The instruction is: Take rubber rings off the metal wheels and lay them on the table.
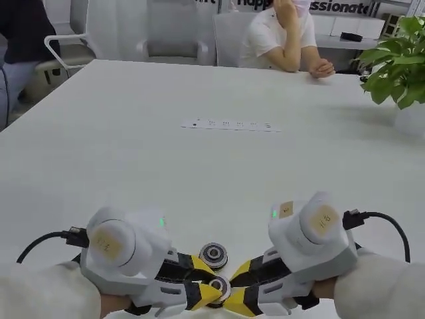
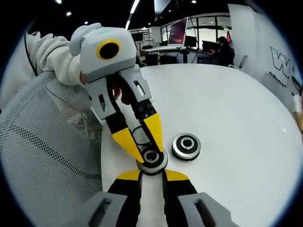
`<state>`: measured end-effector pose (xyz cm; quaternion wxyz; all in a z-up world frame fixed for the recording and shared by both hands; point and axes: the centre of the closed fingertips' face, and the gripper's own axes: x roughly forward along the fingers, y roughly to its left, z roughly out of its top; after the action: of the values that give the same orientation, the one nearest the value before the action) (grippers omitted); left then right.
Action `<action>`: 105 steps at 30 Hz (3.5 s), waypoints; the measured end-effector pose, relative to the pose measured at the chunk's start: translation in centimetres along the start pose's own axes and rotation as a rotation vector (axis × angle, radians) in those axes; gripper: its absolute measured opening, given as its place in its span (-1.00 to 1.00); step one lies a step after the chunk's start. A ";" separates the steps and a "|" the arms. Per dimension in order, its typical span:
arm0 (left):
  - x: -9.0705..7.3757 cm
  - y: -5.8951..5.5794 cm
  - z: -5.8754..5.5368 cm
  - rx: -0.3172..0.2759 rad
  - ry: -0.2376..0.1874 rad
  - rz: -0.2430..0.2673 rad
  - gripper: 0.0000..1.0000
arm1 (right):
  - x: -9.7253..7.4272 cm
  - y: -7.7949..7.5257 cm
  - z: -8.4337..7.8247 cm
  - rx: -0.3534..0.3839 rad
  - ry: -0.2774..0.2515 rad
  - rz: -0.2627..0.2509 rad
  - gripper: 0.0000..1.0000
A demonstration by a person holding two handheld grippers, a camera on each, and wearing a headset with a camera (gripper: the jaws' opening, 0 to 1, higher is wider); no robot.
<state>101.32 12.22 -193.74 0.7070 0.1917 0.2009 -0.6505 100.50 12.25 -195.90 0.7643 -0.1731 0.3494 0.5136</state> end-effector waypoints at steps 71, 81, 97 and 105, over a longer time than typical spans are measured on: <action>0.0 -0.2 -0.2 0.014 -0.011 -0.010 -0.85 | -3.0 -0.5 6.5 0.390 -0.304 0.070 -1.00; 0.1 -0.2 -0.2 0.014 -0.013 -0.010 -0.85 | -1.4 -1.1 1.1 0.235 -0.065 -0.031 -1.00; 0.1 -0.3 -0.2 0.013 -0.016 -0.011 -0.85 | -0.7 -0.1 -0.5 0.108 0.021 -0.002 -0.64; 0.1 -0.2 -0.2 0.013 -0.017 -0.012 -0.85 | 0.0 -0.2 -0.4 0.048 0.020 -0.014 -0.52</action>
<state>101.08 12.19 -194.01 0.7034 0.1897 0.1918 -0.6576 100.55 11.94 -196.17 0.7681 -0.1625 0.3681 0.4981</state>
